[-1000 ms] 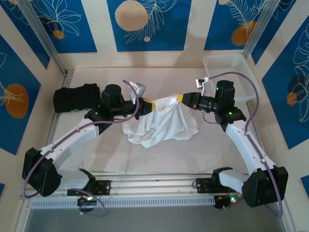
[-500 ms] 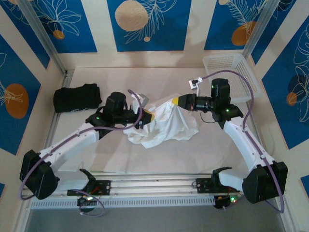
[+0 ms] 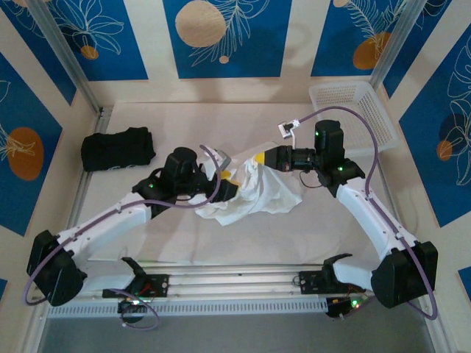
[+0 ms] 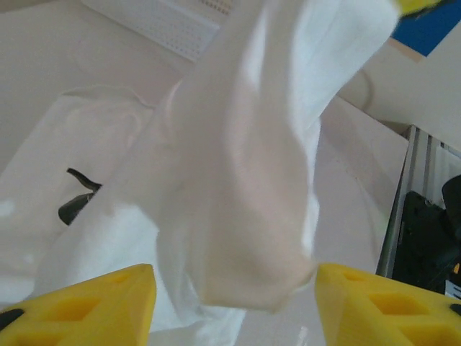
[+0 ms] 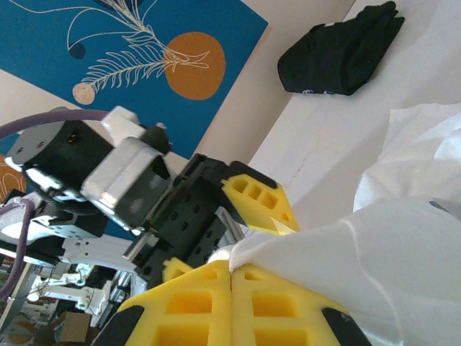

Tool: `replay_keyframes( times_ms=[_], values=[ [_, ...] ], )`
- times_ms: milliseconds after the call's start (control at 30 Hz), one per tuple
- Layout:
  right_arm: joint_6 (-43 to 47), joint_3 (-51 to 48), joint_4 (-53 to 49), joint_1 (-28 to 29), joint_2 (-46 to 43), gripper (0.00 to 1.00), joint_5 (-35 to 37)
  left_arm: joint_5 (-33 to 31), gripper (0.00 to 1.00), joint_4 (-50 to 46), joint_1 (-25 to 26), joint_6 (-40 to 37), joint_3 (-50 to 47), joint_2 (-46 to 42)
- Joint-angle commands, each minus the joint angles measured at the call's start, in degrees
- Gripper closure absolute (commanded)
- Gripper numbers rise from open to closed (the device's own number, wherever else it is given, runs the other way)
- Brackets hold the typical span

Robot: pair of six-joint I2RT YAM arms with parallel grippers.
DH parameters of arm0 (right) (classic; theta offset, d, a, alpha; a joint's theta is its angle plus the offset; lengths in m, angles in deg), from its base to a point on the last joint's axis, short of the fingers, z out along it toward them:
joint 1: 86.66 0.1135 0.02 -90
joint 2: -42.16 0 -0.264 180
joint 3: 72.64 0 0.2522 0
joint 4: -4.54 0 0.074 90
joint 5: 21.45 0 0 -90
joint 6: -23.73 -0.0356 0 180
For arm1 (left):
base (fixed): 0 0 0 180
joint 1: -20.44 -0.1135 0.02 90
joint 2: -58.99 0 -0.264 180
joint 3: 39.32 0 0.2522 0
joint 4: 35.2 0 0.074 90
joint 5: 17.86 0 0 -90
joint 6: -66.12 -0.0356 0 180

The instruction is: Fold the inside-out t-shirt

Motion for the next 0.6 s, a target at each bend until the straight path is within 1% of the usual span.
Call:
replay_keyframes(
  times_ms=[0, 67, 100, 167, 233, 333, 400, 533, 567],
  values=[
    [0.3, -0.3, -0.6, 0.5, 0.6, 1.0, -0.2, -10.1, 0.38, -0.5, 0.6, -0.9, -0.1, -2.5],
    [0.4, 0.0, -0.9, 0.6, 0.7, 1.0, -0.1, -17.3, 0.38, -0.8, 0.7, -0.1, -0.2, -3.8],
    [0.5, 0.0, -1.0, 0.6, 0.7, 1.0, 0.0, -18.4, 0.38, -0.2, 0.8, -0.4, -0.5, -4.5],
    [0.6, 0.2, -1.3, 0.5, 0.7, 1.0, 0.2, -16.6, 0.37, 1.3, 1.4, -0.8, -0.7, -5.4],
    [0.5, 0.4, -1.3, 0.6, 0.9, 1.0, 0.2, -12.5, 0.35, 2.8, 2.4, -1.1, -0.5, -5.5],
    [0.6, 0.3, -1.1, 0.8, 0.8, 1.0, 0.4, -8.3, 0.33, 3.5, 3.3, -2.0, 0.7, -3.1],
    [0.4, 0.3, -1.1, 0.8, 1.1, 1.0, 0.5, -6.6, 0.33, 1.7, 3.9, -2.2, 3.2, -0.4],
    [0.5, 0.2, -1.2, 1.1, 1.0, 1.0, 0.5, -5.9, 0.33, 1.4, 4.7, -2.3, 5.5, 4.2],
    [0.6, 0.4, -1.4, 1.0, 1.0, 1.0, 0.7, -6.6, 0.37, 1.0, 4.7, -2.1, 6.3, 5.4]
  ],
)
